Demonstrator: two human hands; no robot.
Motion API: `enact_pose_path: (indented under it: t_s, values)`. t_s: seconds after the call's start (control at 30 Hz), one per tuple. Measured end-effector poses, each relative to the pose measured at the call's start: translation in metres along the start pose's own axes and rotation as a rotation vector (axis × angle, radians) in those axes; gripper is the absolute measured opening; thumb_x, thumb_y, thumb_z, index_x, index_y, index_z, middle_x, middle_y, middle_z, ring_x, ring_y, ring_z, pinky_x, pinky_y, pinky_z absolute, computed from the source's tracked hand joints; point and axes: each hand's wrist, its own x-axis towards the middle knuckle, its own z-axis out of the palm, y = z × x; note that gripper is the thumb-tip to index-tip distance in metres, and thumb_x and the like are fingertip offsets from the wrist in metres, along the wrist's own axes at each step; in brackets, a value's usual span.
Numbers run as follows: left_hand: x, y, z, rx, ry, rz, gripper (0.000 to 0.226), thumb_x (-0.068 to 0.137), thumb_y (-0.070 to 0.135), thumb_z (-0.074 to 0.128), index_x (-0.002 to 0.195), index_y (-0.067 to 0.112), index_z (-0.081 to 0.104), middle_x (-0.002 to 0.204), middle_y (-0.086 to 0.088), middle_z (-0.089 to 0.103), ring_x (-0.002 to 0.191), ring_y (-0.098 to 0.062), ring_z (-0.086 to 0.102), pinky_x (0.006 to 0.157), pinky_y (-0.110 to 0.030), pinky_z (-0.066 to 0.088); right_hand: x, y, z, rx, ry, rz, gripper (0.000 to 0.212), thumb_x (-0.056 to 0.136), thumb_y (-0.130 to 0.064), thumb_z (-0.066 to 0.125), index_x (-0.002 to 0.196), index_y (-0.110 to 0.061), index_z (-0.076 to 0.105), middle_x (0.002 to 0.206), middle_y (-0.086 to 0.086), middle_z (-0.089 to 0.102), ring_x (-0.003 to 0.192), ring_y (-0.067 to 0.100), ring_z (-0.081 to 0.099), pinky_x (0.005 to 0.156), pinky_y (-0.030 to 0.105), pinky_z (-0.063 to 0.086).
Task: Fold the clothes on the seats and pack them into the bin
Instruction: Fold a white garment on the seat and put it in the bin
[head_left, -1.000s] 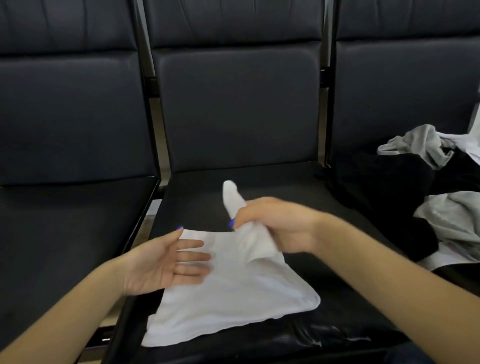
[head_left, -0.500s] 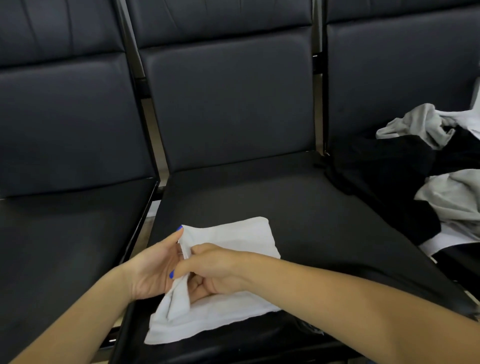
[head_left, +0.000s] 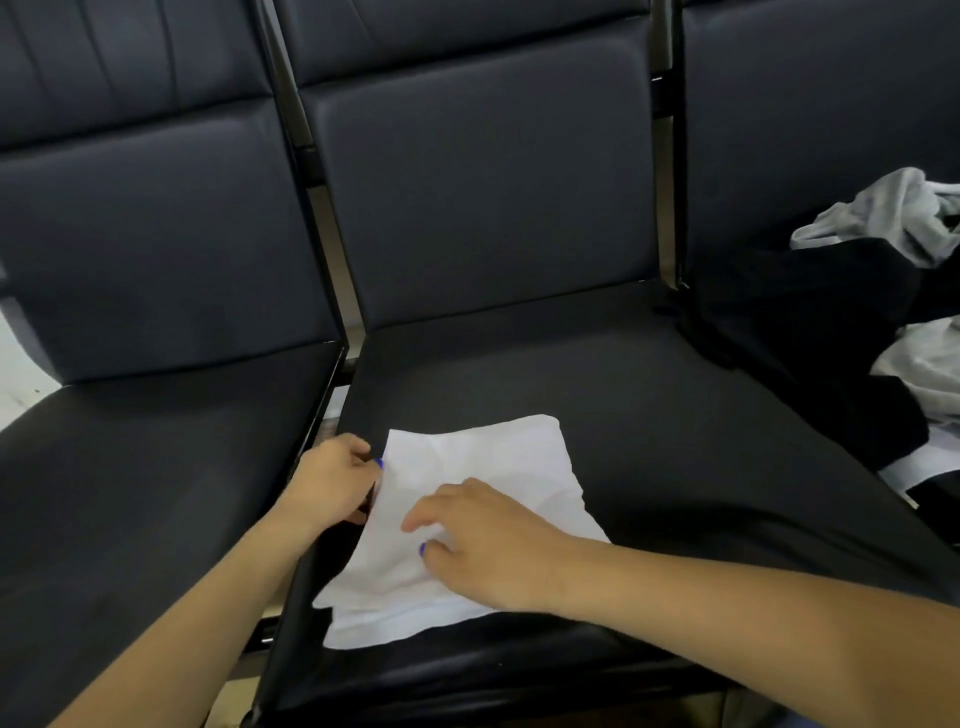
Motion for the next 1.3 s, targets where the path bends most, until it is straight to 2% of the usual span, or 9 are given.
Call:
enact_pose_path:
  t_s: [0.2, 0.43, 0.73, 0.83, 0.9, 0.97, 1.07, 1.2, 1.3]
  values:
    - [-0.012, 0.013, 0.008, 0.414, -0.188, -0.082, 0.041, 0.089, 0.049, 0.058, 0.075, 0.011, 0.05, 0.076, -0.007, 0.061, 0.068, -0.023, 0.066, 0.048, -0.031, 0.055, -0.033, 0.022, 0.012, -0.443, -0.271, -0.109, 0.075, 0.077, -0.058, -0.006, 0.15, -0.04, -0.004, 0.161, -0.001, -0.007, 0.147, 0.02, -0.007, 0.116, 0.039, -0.009]
    - [-0.016, 0.019, 0.016, 0.168, -0.205, -0.034, 0.027, 0.094, 0.033, 0.056, 0.078, 0.012, 0.053, 0.083, -0.005, 0.062, 0.07, -0.016, 0.059, 0.056, -0.026, 0.047, -0.059, 0.021, 0.01, -0.507, -0.318, -0.168, 0.061, 0.099, -0.053, 0.028, 0.148, -0.045, -0.006, 0.159, -0.01, -0.017, 0.145, 0.023, -0.019, 0.111, 0.058, -0.014]
    - [-0.047, 0.013, 0.018, -0.278, -0.71, -0.279, 0.037, 0.083, 0.024, 0.067, 0.114, 0.004, 0.066, 0.109, -0.016, 0.07, 0.099, -0.029, 0.069, 0.083, -0.037, 0.056, -0.076, 0.019, -0.013, -0.333, -0.36, -0.035, 0.079, 0.095, -0.04, 0.049, 0.148, -0.043, -0.01, 0.16, -0.013, -0.005, 0.146, 0.012, -0.009, 0.115, 0.056, -0.01]
    - [-0.055, 0.02, 0.027, -0.443, -0.641, -0.249, 0.029, 0.09, 0.022, 0.059, 0.111, 0.003, 0.067, 0.106, -0.015, 0.071, 0.091, -0.025, 0.071, 0.072, -0.029, 0.058, -0.082, 0.02, -0.035, -0.141, -0.269, 0.128, 0.073, 0.095, -0.042, 0.05, 0.15, -0.04, 0.003, 0.156, -0.01, 0.023, 0.142, 0.013, 0.019, 0.118, 0.037, 0.012]
    - [-0.058, 0.032, 0.026, -0.567, -0.611, -0.265, 0.031, 0.091, 0.027, 0.057, 0.107, 0.003, 0.068, 0.103, -0.014, 0.072, 0.084, -0.024, 0.072, 0.068, -0.029, 0.058, -0.086, 0.026, -0.06, -0.032, -0.148, 0.253, 0.052, 0.094, -0.045, 0.049, 0.143, -0.034, 0.036, 0.141, -0.01, 0.047, 0.128, 0.012, 0.043, 0.105, 0.025, 0.033]
    - [-0.062, 0.047, 0.022, -0.682, -0.595, -0.29, 0.035, 0.089, 0.033, 0.059, 0.106, 0.004, 0.069, 0.102, -0.014, 0.072, 0.082, -0.024, 0.072, 0.071, -0.032, 0.057, -0.092, 0.034, -0.083, 0.076, 0.063, 0.346, 0.038, 0.094, -0.046, 0.046, 0.109, -0.019, 0.067, 0.105, -0.001, 0.068, 0.1, 0.017, 0.061, 0.085, 0.031, 0.049]
    - [-0.066, 0.071, 0.018, -0.867, -0.565, -0.263, 0.037, 0.088, 0.038, 0.059, 0.103, 0.005, 0.069, 0.093, -0.012, 0.074, 0.075, -0.023, 0.072, 0.064, -0.031, 0.059, -0.113, 0.033, -0.104, 0.485, 0.099, 0.471, 0.065, 0.093, -0.057, 0.038, 0.076, -0.005, 0.074, 0.074, 0.013, 0.071, 0.067, 0.021, 0.065, 0.06, 0.032, 0.056]
    - [-0.071, 0.101, 0.02, -1.114, -0.592, -0.156, 0.042, 0.08, 0.036, 0.061, 0.108, 0.005, 0.065, 0.088, -0.011, 0.074, 0.071, -0.019, 0.073, 0.052, -0.026, 0.056, -0.134, 0.017, -0.051, 0.941, -0.239, 0.45, 0.085, 0.057, -0.087, 0.051, 0.116, -0.028, 0.061, 0.111, 0.004, 0.07, 0.099, 0.011, 0.066, 0.081, 0.025, 0.055]
    - [-0.079, 0.118, 0.024, -1.24, -0.626, -0.085, 0.046, 0.081, 0.036, 0.061, 0.114, 0.005, 0.062, 0.09, -0.011, 0.074, 0.074, -0.018, 0.073, 0.053, -0.025, 0.056, -0.125, 0.01, 0.008, 0.877, -0.053, 0.307, 0.116, 0.037, -0.093, 0.06, 0.139, -0.052, 0.025, 0.148, -0.021, 0.032, 0.136, -0.001, 0.03, 0.112, 0.027, 0.031]
